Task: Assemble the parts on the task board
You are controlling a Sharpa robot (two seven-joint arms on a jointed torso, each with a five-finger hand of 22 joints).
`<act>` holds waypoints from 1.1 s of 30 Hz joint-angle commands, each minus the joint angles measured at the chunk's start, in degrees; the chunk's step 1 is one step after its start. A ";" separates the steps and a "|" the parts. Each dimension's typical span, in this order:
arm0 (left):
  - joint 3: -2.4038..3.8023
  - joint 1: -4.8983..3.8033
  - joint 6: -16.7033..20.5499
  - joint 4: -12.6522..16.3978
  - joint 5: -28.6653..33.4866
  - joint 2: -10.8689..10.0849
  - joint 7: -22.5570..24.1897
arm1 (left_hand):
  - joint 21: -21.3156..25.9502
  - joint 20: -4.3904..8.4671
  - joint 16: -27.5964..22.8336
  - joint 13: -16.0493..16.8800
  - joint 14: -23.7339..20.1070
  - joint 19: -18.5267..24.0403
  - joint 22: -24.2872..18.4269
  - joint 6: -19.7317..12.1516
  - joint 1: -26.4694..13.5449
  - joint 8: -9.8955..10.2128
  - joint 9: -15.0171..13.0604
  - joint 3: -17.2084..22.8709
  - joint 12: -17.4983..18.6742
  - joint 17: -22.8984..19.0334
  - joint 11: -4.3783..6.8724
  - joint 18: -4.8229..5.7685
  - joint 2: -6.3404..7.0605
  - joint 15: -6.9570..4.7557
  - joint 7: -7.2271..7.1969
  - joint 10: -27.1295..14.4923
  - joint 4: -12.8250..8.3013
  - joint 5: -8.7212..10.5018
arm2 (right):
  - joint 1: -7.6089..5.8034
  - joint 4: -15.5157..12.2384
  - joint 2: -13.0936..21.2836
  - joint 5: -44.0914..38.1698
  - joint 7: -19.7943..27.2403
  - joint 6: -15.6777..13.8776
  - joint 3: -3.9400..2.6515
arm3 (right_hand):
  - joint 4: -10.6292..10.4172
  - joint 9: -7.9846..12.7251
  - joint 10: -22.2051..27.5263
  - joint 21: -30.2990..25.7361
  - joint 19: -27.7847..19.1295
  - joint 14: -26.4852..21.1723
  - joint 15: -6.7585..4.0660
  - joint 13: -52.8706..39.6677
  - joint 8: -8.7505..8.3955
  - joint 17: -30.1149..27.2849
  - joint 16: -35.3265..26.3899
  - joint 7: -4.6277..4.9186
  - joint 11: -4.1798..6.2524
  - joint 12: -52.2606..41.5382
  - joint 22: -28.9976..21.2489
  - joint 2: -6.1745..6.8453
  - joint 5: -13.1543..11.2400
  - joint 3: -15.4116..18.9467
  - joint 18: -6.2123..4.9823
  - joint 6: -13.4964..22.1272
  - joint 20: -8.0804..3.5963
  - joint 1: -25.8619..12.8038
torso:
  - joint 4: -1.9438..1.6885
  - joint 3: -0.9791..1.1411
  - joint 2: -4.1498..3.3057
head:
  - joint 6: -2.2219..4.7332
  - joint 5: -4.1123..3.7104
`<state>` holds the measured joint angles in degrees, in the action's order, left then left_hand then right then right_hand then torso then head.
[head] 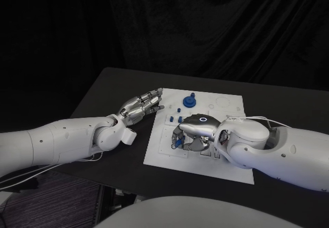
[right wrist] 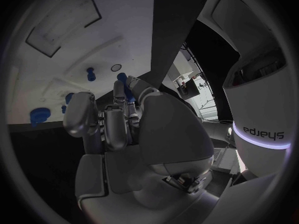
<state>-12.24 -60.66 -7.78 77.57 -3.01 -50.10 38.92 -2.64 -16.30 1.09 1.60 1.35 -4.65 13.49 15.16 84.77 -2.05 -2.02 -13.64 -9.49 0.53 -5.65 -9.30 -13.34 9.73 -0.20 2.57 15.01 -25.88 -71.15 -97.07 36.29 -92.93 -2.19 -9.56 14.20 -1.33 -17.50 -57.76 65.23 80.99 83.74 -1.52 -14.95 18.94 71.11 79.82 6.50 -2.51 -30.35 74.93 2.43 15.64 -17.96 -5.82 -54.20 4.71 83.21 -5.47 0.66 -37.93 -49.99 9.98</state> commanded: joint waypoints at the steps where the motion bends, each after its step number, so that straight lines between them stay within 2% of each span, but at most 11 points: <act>1: 0.05 0.14 -0.95 0.08 0.06 0.30 1.41 | 0.28 0.08 -0.12 0.00 -0.15 0.29 -0.11 -0.26 -0.19 0.11 0.06 0.00 -0.15 -0.05 -0.47 -0.85 -0.53 0.01 -0.29 0.09 0.31 -0.17 | 0.55 0.50 -0.81 -3.19 1.57 -0.43 -0.05 | 0.08 -10.35 0.33 0.62 0.52 0.75 0.15 0.06 4.97 0.19 0.25 0.12 -0.32 0.35 8.70 0.45 0.14 -0.33 1.00 0.57 -0.11 -0.12 | -0.01 0.01 -0.10 | -0.01 0.30; 3: 0.05 0.16 -0.95 0.07 0.06 0.33 1.38 | 0.28 0.08 -0.12 0.00 -0.15 0.29 -0.11 -0.26 -0.19 0.11 0.06 0.00 -0.15 -0.05 -0.47 -0.85 -0.53 0.01 -0.29 0.09 0.31 -0.17 | 0.70 0.81 -1.20 -3.55 1.55 -0.24 -0.05 | 0.11 -10.35 0.34 0.67 0.55 0.78 0.16 0.06 4.92 0.28 0.31 0.14 -0.33 0.38 8.72 0.48 0.15 -0.33 1.01 0.63 -0.10 -0.11 | -0.08 0.03 -0.06 | -0.01 0.33; 10: 0.05 0.20 -0.92 0.01 0.06 0.28 1.37 | 0.27 0.10 -0.13 0.00 -0.16 0.27 -0.02 -0.31 -0.20 0.12 0.06 0.01 -0.14 -0.05 -0.49 -0.86 -0.56 -0.01 -0.30 0.08 0.32 -0.20 | 0.90 1.70 -2.07 -5.18 1.24 0.26 -0.05 | 0.22 -10.28 0.40 0.73 0.57 0.77 0.25 0.07 4.54 0.24 0.32 0.26 -0.44 0.60 8.73 0.58 0.23 -0.45 1.01 1.08 -0.03 -0.05 | 0.03 0.06 -0.12 | -0.01 0.53; 14: 0.05 0.22 -1.03 -0.09 0.06 0.37 1.38 | 0.28 0.11 -0.14 -0.02 -0.18 0.30 -0.08 -0.37 -0.19 0.13 0.07 0.03 -0.06 -0.06 -0.49 -0.86 -0.60 -0.01 -0.30 0.04 0.33 -0.24 | 0.99 2.32 -2.58 -5.69 0.96 0.42 -0.05 | 0.24 -10.27 0.39 0.71 0.56 0.77 0.27 0.07 4.47 0.26 0.33 0.28 -0.46 0.63 8.72 0.58 0.24 -0.48 1.01 1.15 -0.01 -0.03 | -0.19 -0.01 -0.07 | -0.01 0.38; 20: 0.05 0.29 -1.07 -0.20 0.06 0.44 1.47 | 0.29 0.11 -0.14 -0.03 -0.18 0.31 -0.10 -0.41 -0.19 0.13 0.07 0.04 -0.01 -0.06 -0.49 -0.86 -0.62 -0.02 -0.29 0.02 0.33 -0.25 | 1.26 3.12 -3.22 -7.42 0.69 0.48 -0.05 | 0.31 -10.25 0.40 0.85 0.61 0.79 0.29 0.08 4.36 0.35 0.39 0.31 -0.48 0.70 8.75 0.54 0.36 -0.58 1.03 1.21 0.01 0.05 | 0.02 -0.12 -0.05 | -0.01 0.70; 33: 0.05 0.42 -1.21 -0.49 0.06 0.61 1.42 | 0.30 0.13 -0.16 -0.04 -0.21 0.34 -0.15 -0.54 -0.21 0.16 0.09 0.05 0.05 -0.07 -0.49 -0.87 -0.67 -0.03 -0.30 -0.03 0.35 -0.25 | 1.83 4.61 -3.99 -9.31 0.05 1.86 -0.05 | 0.45 -10.22 0.47 0.58 0.49 0.67 0.36 0.09 4.15 0.05 0.23 0.41 -0.57 0.88 8.67 0.62 0.60 -0.69 0.97 1.28 0.06 0.14 | -0.11 -0.06 -0.09 | -0.01 0.61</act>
<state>-12.24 -60.32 -8.19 77.04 -3.01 -49.61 38.92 -2.64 -16.30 1.09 1.60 1.35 -4.65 13.36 14.95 84.52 -2.05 -2.00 -13.64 -9.48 0.52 -5.64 -9.30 -13.58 9.73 -0.41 2.57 15.01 -25.88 -69.50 -92.51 32.32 -100.53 -1.41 -8.78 14.18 -0.85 -17.50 -57.63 65.89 81.39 83.90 -1.36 -14.92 22.06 71.24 79.88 6.61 -3.01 -29.78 74.92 2.89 15.94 -18.42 -5.82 -52.86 4.71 82.76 -5.53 0.57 -38.01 -49.99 10.56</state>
